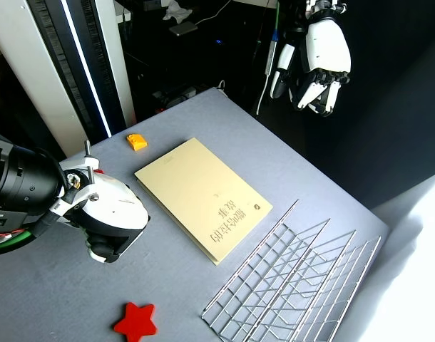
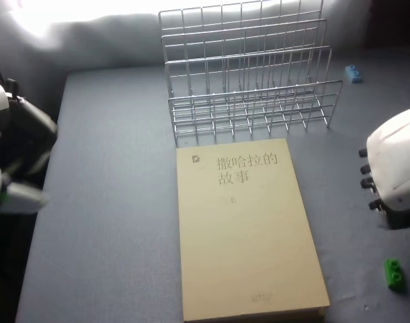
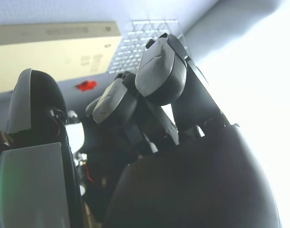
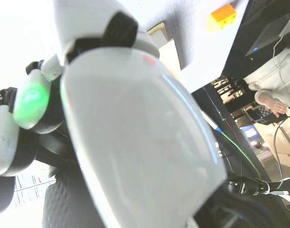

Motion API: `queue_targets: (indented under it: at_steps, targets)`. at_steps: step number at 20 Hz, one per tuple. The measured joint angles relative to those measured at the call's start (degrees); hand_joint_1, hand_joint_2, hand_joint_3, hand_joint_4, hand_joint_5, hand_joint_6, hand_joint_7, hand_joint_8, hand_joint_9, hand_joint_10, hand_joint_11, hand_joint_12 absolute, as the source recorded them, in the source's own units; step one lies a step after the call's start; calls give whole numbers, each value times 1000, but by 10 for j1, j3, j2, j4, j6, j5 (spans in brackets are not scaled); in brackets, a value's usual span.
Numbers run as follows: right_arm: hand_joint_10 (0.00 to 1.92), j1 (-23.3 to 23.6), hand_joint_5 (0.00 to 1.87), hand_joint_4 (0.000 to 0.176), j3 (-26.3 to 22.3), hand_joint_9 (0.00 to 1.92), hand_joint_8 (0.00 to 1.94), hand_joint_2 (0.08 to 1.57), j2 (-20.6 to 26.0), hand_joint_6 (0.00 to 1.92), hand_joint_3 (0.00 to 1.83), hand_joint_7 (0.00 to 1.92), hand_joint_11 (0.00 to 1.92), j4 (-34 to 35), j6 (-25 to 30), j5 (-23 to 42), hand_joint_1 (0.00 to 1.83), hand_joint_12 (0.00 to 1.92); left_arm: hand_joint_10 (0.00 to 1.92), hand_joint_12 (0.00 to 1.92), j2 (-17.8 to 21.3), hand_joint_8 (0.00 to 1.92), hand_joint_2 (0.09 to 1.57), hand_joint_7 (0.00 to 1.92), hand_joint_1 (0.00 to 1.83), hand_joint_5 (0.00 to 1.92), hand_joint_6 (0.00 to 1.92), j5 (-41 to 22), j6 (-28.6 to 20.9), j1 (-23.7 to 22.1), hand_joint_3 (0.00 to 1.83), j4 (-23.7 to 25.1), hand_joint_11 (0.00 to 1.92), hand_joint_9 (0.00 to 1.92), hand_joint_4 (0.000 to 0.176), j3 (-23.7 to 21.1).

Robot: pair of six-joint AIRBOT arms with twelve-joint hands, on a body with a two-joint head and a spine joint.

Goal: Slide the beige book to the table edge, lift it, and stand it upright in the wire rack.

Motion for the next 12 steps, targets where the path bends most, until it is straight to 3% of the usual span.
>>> queue_targets:
  at_steps: [5, 7, 8, 11, 12]
  targets:
    - [8, 21, 323, 0, 4, 351, 1, 1115, -1, 0, 2, 357, 0, 1, 4, 7, 78, 905, 3, 496, 0, 2, 1174, 238, 200, 220, 2, -5, 0, 12, 1, -2, 0, 199, 0, 27]
    - [9, 23, 319, 0, 9, 361, 9, 1101, -3, 4, 0, 369, 0, -4, 4, 7, 166, 892, 0, 503, 0, 0, 1198, 202, 137, 177, 0, -15, 1, 38, 5, -32, 0, 172, 0, 44]
    - [4, 23, 303, 0, 10, 354, 3, 1096, -5, 1, 0, 360, 0, -4, 5, 8, 183, 871, 1, 475, 0, 1, 1196, 207, 163, 183, 2, -28, 15, 61, 2, -70, 0, 173, 0, 56]
    - [1, 14, 297, 0, 13, 349, 0, 1101, -10, 1, 0, 349, 0, -5, 6, 6, 149, 871, 4, 470, 0, 3, 1191, 228, 183, 203, 3, -90, 134, 148, 0, -248, 0, 195, 0, 71]
    - [1, 10, 300, 0, 14, 348, 0, 1104, -11, 2, 1, 349, 0, -5, 7, 7, 148, 870, 5, 449, 0, 3, 1195, 233, 182, 206, 2, -96, 158, 157, 1, -278, 0, 203, 0, 75]
